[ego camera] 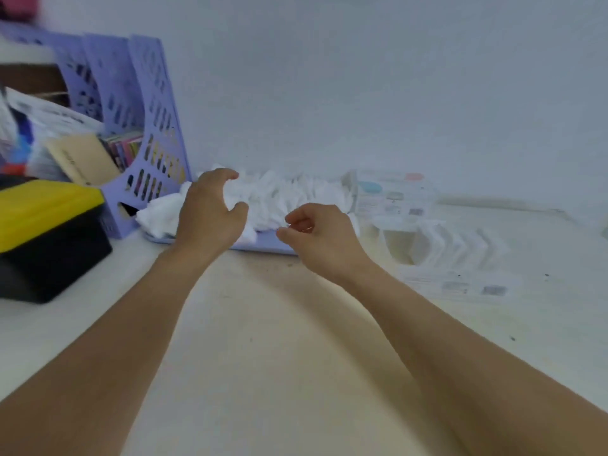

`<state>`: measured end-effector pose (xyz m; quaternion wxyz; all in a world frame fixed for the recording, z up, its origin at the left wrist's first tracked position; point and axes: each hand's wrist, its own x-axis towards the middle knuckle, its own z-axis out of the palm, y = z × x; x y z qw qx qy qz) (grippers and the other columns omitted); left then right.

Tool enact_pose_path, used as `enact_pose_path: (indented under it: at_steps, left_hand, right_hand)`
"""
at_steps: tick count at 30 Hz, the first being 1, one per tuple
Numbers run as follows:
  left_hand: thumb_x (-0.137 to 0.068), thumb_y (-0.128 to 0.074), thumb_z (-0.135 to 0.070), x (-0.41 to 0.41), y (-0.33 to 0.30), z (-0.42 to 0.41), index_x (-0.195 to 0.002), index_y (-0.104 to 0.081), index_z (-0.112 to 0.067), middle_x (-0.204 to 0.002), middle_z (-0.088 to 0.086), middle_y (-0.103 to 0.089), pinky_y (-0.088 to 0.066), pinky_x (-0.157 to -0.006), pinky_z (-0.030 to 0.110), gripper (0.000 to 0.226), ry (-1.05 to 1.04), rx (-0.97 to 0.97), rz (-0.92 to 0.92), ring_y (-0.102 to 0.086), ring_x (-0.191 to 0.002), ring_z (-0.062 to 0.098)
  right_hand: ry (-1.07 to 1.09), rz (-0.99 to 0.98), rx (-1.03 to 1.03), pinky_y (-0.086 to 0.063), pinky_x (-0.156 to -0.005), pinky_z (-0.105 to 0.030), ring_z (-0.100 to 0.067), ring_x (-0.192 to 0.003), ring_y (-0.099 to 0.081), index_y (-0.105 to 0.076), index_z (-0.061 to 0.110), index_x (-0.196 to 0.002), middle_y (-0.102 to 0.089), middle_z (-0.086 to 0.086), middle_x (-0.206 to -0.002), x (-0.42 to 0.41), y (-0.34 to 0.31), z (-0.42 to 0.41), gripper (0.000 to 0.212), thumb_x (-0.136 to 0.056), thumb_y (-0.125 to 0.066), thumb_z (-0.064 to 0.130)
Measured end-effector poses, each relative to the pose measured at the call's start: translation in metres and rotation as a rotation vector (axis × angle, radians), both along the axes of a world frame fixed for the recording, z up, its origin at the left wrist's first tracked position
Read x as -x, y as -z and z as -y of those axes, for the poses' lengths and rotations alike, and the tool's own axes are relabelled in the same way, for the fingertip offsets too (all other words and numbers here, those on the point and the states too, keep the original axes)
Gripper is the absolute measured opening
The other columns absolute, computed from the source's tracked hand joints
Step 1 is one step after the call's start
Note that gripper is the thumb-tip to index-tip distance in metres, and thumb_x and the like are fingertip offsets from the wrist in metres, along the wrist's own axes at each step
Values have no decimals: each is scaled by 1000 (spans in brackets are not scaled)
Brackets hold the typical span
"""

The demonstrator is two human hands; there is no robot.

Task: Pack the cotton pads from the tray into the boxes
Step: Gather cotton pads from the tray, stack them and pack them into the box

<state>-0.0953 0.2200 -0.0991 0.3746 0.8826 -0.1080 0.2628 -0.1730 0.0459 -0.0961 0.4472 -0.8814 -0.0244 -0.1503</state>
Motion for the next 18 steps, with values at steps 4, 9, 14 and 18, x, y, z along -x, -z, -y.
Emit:
enact_pose_path:
  at_steps: [4,9,14,18]
  left_hand:
    - [-75,-71,-5,2,32,-37,-141,-52,-8,-144,14,-51,-34,-115,46,68,-25,14,-70,-43,-137,32]
    - [-77,-65,-19,-11,35,-58,-149,-43,-16,-159,5,-35,-9,-125,50,75,77,-263,-181,-22,-152,24]
    - [-81,-63,-12,-13,44,-59,-157,-28,-23,-167,-2,-19,0,-126,40,85,130,-325,-261,-9,-155,13]
    - [-84,-60,-11,-11,46,-57,-160,-20,-23,-168,0,-15,-12,-126,35,87,166,-254,-296,-8,-155,15]
  right_hand:
    - [-8,-129,14,-53,-92,-35,-18,-104,-63,-61,10,-124,-65,0,-108,-34,8,-39,58,-77,-84,35]
    - [39,-105,93,-50,-80,-30,-15,-89,-60,-60,12,-99,-61,3,-91,-60,23,-73,55,-70,-88,48]
    - [86,-70,98,-56,-84,-39,-15,-89,-65,-65,14,-104,-67,2,-97,-71,36,-78,68,-59,-90,58]
    - [72,-22,160,-50,-65,-35,-13,-73,-57,-58,17,-82,-60,6,-78,-75,42,-77,54,-61,-85,59]
